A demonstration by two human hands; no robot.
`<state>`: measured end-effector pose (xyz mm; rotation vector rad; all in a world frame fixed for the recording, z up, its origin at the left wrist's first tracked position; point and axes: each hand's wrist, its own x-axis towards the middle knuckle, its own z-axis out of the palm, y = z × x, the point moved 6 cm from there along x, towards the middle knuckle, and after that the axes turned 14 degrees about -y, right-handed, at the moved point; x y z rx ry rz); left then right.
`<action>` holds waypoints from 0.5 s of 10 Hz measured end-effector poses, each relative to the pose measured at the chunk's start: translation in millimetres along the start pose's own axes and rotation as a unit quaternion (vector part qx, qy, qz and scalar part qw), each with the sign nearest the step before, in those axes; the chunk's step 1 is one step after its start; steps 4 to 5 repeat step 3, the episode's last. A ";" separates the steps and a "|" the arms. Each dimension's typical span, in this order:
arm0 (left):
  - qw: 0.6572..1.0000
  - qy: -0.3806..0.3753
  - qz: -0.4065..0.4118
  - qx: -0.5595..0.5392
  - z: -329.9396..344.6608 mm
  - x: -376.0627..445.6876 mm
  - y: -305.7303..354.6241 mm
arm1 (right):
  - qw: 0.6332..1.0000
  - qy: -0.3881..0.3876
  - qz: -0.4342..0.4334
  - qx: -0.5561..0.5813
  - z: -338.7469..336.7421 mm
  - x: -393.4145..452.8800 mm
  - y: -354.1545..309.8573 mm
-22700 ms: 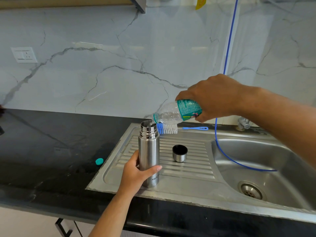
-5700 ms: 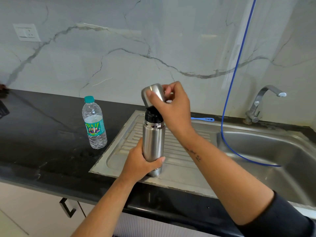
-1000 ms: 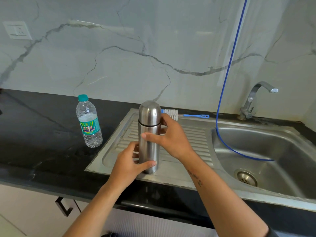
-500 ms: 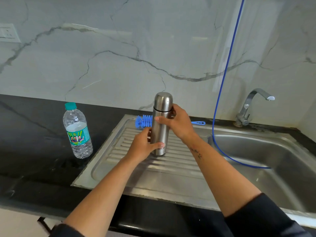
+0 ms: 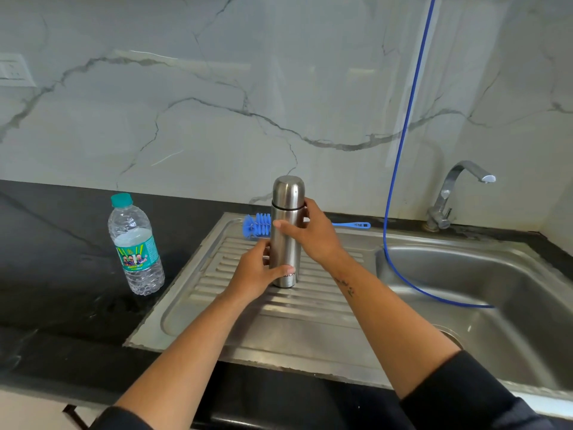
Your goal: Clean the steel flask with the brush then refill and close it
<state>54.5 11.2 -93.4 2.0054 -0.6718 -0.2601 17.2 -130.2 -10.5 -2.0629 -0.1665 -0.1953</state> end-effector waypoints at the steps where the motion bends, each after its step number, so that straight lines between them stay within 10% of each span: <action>1: 1.000 -0.006 -0.004 0.020 2.3 -2.5 2.5 | 1.000 -0.014 0.009 -0.007 2.8 -3.3 6.2; 5: 0.994 -0.067 -0.010 0.085 -2.8 -4.7 1.4 | 0.998 -0.045 0.034 -0.013 -12.8 -17.9 29.8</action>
